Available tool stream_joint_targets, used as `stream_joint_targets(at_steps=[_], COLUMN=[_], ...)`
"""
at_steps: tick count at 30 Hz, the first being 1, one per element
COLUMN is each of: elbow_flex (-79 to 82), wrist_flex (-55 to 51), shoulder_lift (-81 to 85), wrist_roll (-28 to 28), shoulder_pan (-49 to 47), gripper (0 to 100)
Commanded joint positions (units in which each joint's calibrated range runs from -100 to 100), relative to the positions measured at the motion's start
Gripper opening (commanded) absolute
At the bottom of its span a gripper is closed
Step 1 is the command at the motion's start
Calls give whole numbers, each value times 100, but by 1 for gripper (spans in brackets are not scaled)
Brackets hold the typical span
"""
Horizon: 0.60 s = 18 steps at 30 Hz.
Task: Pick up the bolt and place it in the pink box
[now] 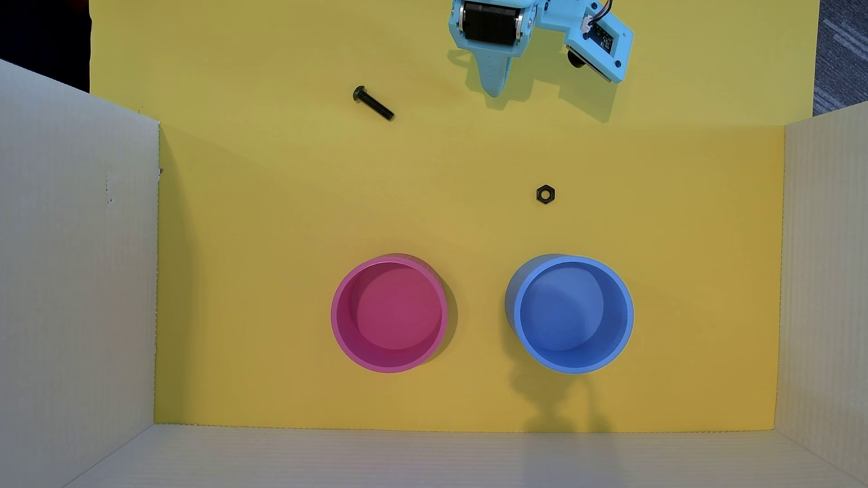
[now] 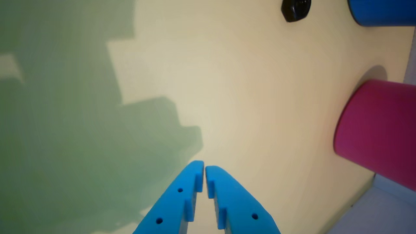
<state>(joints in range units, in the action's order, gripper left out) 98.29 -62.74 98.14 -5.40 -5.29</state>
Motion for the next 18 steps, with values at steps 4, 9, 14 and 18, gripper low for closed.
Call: stream_joint_targets(at_steps=[4,9,14,18], elbow_flex=[-290,-290,-923,-1457], wrist_flex=[32,75,384,332], shoulder_lift=[43,43,43,-32], wrist_roll=[-15,42,53,53], shoulder_pan=[21,80,227,234], gripper=[1,1,1,2])
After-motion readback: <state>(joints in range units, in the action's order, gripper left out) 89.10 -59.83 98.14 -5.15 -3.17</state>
